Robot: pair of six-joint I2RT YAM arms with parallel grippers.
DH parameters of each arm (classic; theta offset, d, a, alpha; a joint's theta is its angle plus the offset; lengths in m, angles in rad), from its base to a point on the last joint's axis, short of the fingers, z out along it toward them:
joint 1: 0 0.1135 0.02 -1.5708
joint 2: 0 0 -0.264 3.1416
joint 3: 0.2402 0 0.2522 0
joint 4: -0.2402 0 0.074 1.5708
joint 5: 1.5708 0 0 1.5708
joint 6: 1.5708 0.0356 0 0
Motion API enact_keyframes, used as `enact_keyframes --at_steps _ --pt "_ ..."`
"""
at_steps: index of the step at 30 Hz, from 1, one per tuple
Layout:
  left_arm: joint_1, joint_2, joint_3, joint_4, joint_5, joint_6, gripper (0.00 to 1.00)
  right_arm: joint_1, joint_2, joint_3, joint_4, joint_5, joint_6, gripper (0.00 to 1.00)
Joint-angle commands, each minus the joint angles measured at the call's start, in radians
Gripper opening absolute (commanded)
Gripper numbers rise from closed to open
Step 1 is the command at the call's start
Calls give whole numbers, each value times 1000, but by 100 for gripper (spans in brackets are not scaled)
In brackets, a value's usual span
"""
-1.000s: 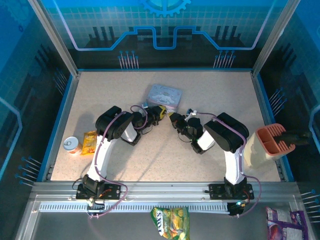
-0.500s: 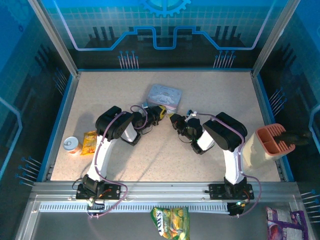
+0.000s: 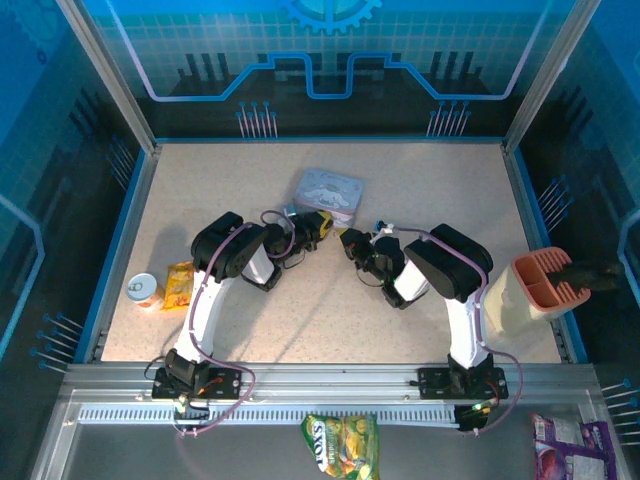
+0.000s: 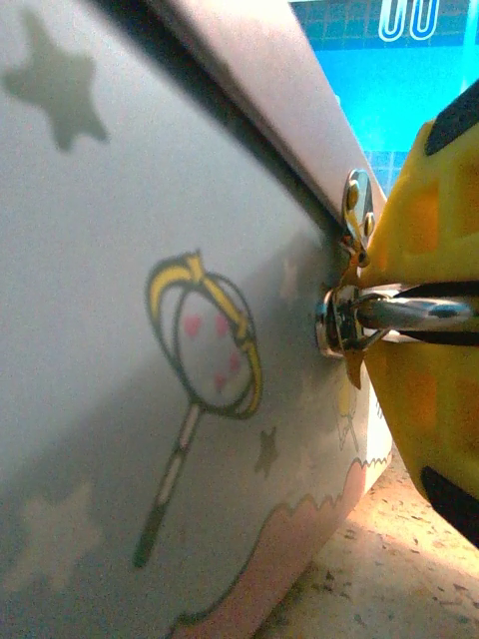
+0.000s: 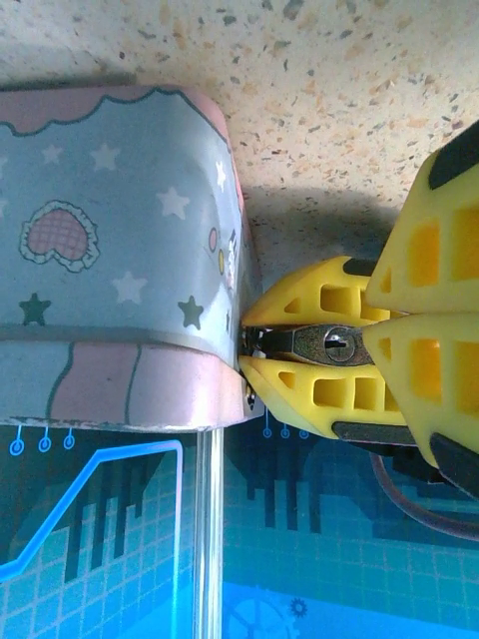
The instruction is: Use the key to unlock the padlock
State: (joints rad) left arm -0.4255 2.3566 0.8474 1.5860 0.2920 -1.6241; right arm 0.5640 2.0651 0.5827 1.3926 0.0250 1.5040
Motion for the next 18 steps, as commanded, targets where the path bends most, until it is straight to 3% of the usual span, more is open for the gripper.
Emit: enact_keyframes --at_steps 1,18 --pt "-10 99 -60 -185 27 -34 0 -19 -12 2 31 13 -2 0" --pt "-9 102 -62 -185 26 -28 0 -9 -24 15 31 -7 4 0"
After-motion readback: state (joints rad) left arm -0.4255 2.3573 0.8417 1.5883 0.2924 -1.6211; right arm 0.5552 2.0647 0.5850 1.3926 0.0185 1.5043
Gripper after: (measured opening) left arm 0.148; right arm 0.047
